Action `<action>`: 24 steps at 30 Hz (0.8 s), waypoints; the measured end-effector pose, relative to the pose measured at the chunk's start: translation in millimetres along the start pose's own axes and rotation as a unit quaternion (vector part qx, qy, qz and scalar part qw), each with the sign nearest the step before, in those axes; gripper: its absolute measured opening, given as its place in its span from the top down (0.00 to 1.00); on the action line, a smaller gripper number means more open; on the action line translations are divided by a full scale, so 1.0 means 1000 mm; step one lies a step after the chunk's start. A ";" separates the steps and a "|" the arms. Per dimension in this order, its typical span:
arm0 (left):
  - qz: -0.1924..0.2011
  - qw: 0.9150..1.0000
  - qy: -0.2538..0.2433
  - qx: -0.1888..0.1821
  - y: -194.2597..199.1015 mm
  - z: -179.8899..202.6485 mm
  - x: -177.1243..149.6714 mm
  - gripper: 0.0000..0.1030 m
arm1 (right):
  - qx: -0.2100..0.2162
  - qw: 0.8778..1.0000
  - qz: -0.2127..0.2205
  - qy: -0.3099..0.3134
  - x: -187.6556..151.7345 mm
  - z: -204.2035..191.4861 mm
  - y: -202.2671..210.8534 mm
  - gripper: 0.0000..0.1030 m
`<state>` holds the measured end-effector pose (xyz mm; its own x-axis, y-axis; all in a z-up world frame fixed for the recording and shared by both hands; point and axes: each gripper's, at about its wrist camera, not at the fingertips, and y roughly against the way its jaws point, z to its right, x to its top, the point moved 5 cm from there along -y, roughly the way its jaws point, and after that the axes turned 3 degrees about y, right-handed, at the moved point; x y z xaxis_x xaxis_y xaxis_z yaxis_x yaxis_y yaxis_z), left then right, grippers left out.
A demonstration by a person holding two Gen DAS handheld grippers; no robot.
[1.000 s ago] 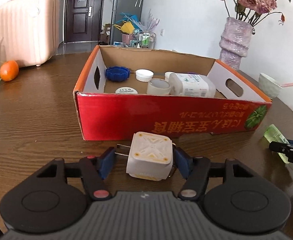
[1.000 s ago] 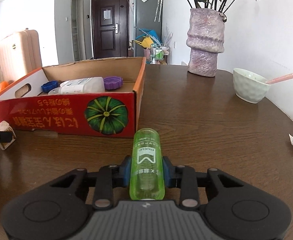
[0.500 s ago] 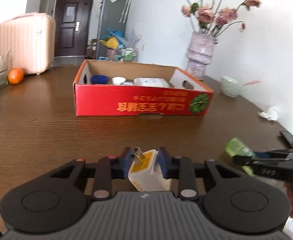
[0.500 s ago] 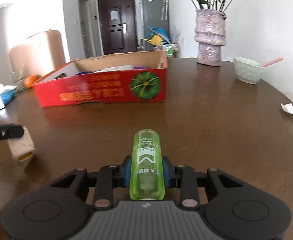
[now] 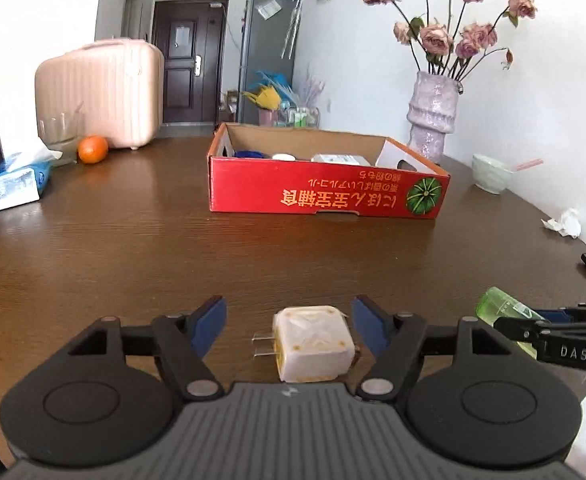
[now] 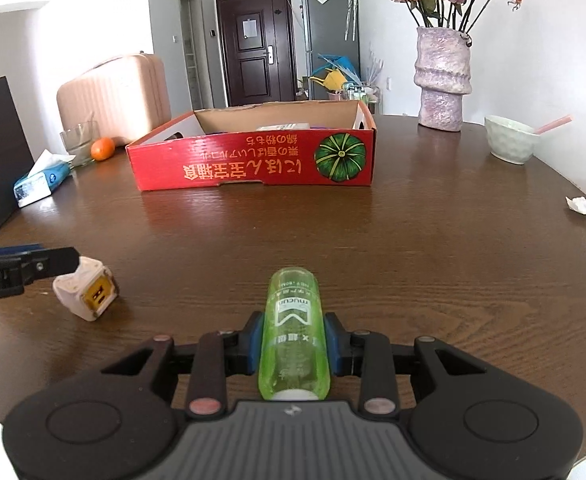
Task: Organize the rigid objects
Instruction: 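Lift the plug with the left tool while the right tool lifts the green bottle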
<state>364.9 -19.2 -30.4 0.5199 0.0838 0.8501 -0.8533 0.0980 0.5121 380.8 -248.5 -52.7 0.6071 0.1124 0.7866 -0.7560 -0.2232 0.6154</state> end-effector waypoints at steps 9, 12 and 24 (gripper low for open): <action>-0.021 1.000 -0.006 0.008 -0.004 -0.001 -0.021 0.20 | -0.003 1.000 0.000 0.002 -0.003 -0.001 0.005 0.70; -0.009 1.000 -0.028 0.000 0.001 -0.003 -0.018 0.15 | -0.005 1.000 0.000 0.003 -0.003 -0.001 0.005 0.70; -0.042 0.997 -0.061 -0.027 -0.015 -0.019 -0.017 0.31 | -0.007 1.000 -0.008 0.003 -0.003 0.000 -0.007 0.70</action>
<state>369.8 -3.1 -54.9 0.5777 -0.0487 0.8148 -0.8018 0.1533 0.5776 384.2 -247.6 -59.6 0.6176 0.1216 0.7770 -0.7496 -0.2081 0.6283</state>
